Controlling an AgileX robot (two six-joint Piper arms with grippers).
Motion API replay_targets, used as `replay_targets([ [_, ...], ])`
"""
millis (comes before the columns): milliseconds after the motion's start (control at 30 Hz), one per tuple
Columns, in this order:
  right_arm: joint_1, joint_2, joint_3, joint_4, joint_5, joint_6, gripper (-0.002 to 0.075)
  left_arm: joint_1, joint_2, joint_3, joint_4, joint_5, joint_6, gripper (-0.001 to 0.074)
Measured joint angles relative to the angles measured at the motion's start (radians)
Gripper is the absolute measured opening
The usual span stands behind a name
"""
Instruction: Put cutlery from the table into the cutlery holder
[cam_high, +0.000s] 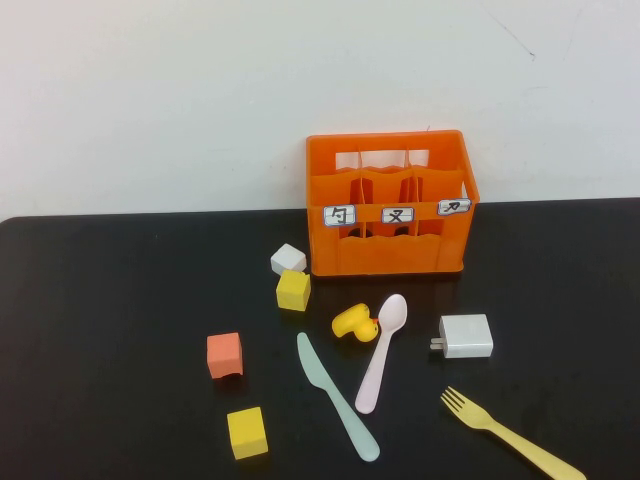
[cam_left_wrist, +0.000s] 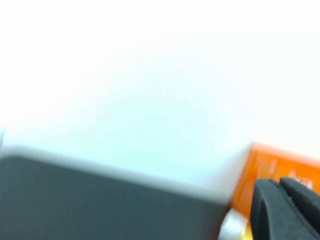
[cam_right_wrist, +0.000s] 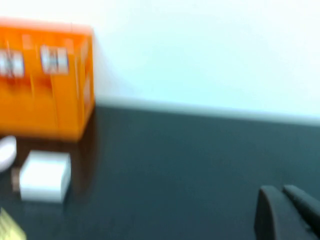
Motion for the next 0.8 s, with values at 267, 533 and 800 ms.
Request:
replay_targets([
  [267, 0.000, 0.000, 0.000, -0.004, -0.330, 0.000, -0.0002, 0.000, 0.000, 0.000, 0.000, -0.295, 0.000, -0.0001],
  [533, 0.000, 0.000, 0.000, -0.004, -0.513, 0.048, -0.0002, 0.000, -0.002, 0.000, 0.000, -0.394, 0.000, -0.0001],
  [800, 0.000, 0.000, 0.000, -0.004, -0.521, 0.178, -0.0002, 0.000, -0.006, -0.030, 0.000, -0.259, -0.002, -0.0001],
])
